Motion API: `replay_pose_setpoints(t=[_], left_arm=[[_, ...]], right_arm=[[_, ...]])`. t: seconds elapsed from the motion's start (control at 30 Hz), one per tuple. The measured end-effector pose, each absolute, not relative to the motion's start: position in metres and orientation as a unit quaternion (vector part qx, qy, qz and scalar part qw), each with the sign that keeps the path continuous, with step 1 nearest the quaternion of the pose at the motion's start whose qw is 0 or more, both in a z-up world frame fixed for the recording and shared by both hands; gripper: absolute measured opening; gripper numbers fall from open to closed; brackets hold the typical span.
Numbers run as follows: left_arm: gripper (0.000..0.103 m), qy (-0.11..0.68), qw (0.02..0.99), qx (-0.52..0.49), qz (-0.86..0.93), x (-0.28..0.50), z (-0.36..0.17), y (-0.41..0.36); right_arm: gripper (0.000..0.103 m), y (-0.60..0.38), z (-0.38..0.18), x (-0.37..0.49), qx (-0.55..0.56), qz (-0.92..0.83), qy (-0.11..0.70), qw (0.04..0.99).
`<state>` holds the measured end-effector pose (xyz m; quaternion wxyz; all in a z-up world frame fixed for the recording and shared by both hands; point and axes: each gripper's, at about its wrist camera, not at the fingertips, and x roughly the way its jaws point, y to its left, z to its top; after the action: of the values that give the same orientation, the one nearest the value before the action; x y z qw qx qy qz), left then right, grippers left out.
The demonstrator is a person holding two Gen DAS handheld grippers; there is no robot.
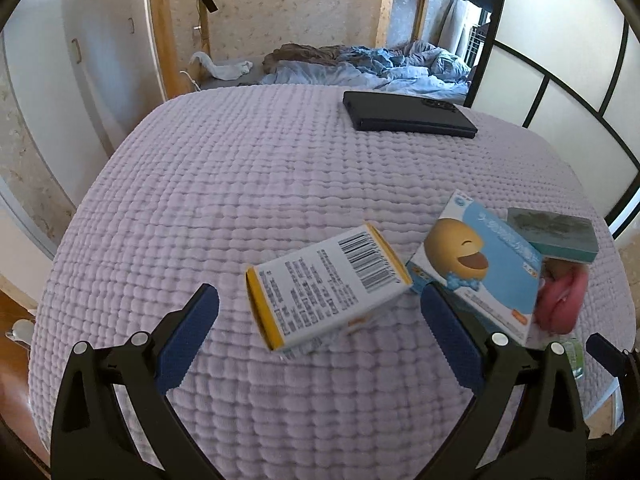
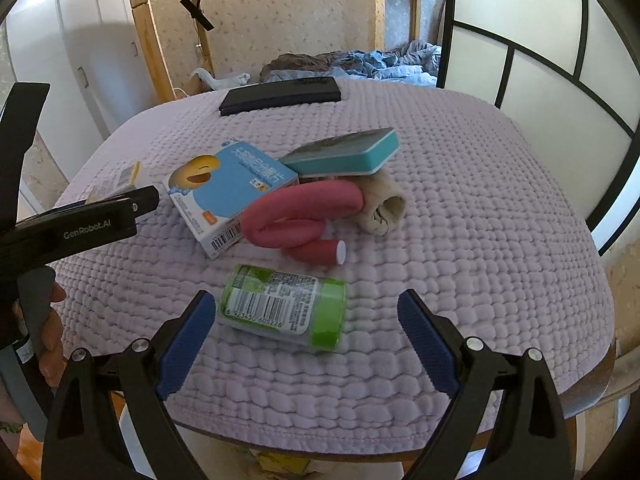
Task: Collect trash
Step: 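Grasp the white-yellow medicine box with the left gripper while the right grasps the green can, then carry the medicine box in the left gripper while the right carries the green can over the bin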
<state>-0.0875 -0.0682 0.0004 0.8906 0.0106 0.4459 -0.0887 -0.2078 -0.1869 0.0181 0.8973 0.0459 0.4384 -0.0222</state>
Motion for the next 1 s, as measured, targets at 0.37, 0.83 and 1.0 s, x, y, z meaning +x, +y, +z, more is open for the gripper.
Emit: replay_pose_setpoints(t=[0.37,0.83,1.0], left_arm=[[0.081,0.442,0.889,0.018,-0.114,-0.083,-0.004,-0.064],[0.071,0.445,0.885,0.01,-0.132,-0.096,0.002,-0.054],[0.071,0.446,0.883,0.015,-0.143,-0.103,0.006,-0.056]], right_arm=[[0.071,-0.176,0.009,-0.208,0.011,-0.013,0.431,0.902],[0.067,-0.196,0.016,-0.219,0.034,-0.019,0.436,0.899],[0.067,-0.205,0.018,-0.226,0.051,-0.02,0.442,0.895]])
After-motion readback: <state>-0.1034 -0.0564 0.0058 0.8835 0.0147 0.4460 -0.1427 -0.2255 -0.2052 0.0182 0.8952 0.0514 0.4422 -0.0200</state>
